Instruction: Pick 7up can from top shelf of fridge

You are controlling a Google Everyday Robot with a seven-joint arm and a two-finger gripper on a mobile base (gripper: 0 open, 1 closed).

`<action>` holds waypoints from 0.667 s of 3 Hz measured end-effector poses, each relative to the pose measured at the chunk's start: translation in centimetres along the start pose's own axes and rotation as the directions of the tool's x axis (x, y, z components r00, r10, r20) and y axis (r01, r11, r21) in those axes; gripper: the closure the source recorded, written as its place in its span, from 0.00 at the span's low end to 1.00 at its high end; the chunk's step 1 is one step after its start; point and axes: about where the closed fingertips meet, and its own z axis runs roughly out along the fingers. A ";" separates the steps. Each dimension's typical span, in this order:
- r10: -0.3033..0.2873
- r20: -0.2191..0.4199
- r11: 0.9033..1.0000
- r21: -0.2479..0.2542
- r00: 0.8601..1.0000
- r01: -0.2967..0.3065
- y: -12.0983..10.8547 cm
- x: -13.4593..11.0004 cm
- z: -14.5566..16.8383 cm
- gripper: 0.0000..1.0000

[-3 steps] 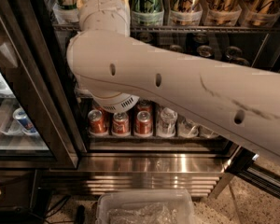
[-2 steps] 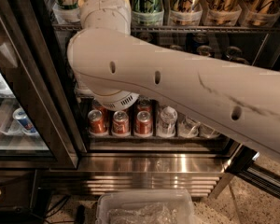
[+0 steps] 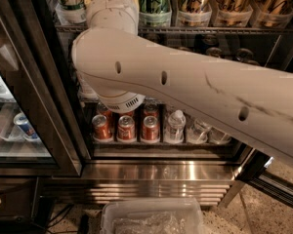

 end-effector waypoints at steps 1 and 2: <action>0.008 -0.018 1.000 0.019 1.000 -0.008 -0.6 0.8 0.4 0.28; 0.020 -0.032 0.999 0.028 0.999 -0.020 -0.9 1.4 0.7 0.47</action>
Offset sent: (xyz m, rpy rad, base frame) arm 0.0195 -0.0179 -0.0253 0.0412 0.0594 -0.0457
